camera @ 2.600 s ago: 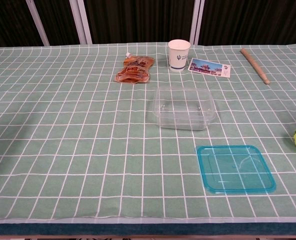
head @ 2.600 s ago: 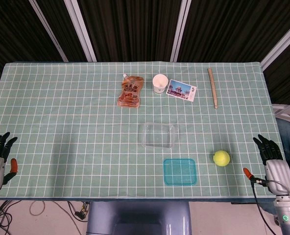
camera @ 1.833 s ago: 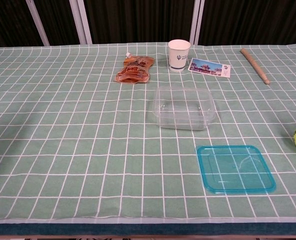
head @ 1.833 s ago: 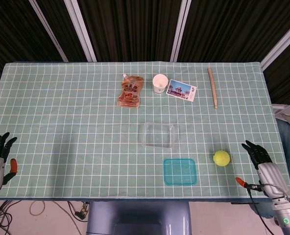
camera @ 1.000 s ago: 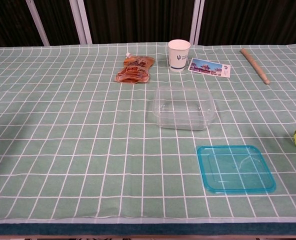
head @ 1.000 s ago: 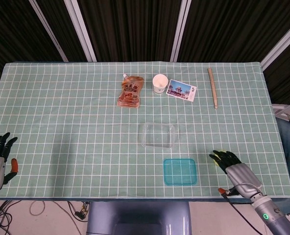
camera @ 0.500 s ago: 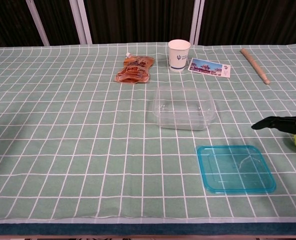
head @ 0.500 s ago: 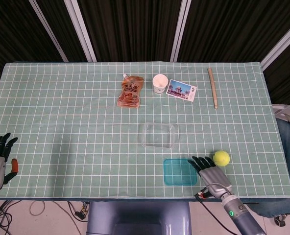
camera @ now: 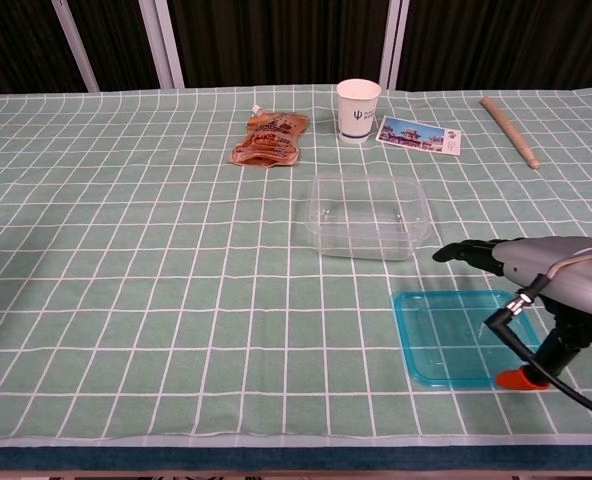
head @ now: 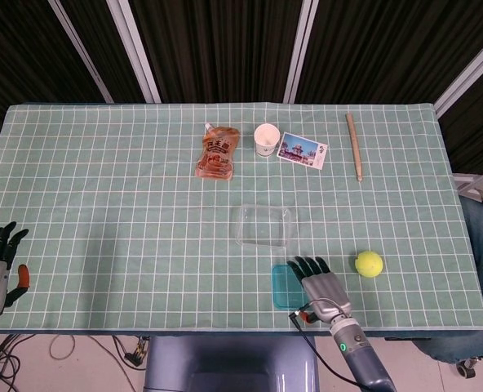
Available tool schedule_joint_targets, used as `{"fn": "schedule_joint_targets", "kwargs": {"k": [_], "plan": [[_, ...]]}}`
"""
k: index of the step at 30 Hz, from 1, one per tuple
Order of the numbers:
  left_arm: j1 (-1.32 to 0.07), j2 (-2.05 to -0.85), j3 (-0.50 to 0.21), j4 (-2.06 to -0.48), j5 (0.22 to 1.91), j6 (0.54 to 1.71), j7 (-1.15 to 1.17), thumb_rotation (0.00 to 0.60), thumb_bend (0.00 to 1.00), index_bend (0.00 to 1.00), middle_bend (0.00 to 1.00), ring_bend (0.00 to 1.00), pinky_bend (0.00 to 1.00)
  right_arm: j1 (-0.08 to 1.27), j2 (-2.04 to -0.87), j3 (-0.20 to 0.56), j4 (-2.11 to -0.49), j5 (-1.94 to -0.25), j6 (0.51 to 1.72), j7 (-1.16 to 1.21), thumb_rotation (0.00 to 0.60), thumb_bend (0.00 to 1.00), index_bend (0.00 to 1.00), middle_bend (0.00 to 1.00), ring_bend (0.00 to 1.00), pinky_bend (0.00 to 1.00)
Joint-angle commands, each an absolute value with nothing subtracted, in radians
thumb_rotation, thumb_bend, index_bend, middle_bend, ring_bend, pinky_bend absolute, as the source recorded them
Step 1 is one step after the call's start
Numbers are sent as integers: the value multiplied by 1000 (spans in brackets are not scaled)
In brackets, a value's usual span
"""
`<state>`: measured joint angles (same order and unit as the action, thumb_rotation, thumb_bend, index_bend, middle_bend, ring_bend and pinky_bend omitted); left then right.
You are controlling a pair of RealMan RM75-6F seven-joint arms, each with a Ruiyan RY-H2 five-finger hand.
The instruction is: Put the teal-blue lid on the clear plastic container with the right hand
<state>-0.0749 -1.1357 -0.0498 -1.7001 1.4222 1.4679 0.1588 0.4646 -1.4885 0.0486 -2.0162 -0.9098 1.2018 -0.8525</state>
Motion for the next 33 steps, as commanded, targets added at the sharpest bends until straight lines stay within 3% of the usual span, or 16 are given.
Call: {"fn": "schedule_joint_targets", "kwargs": {"k": [1, 33], "plan": [[-75, -1135, -50, -1700, 1422, 1468, 158, 600, 640, 111, 0, 0, 0, 479, -1532, 51, -1992, -880, 1252, -902, 600, 224, 0, 95, 0, 0], [-75, -1134, -49, -1701, 1419, 1467, 158, 600, 640, 111, 0, 0, 0, 531, -1592, 40, -1944, -782, 1291, -899, 600, 224, 0, 187, 0, 0]]}}
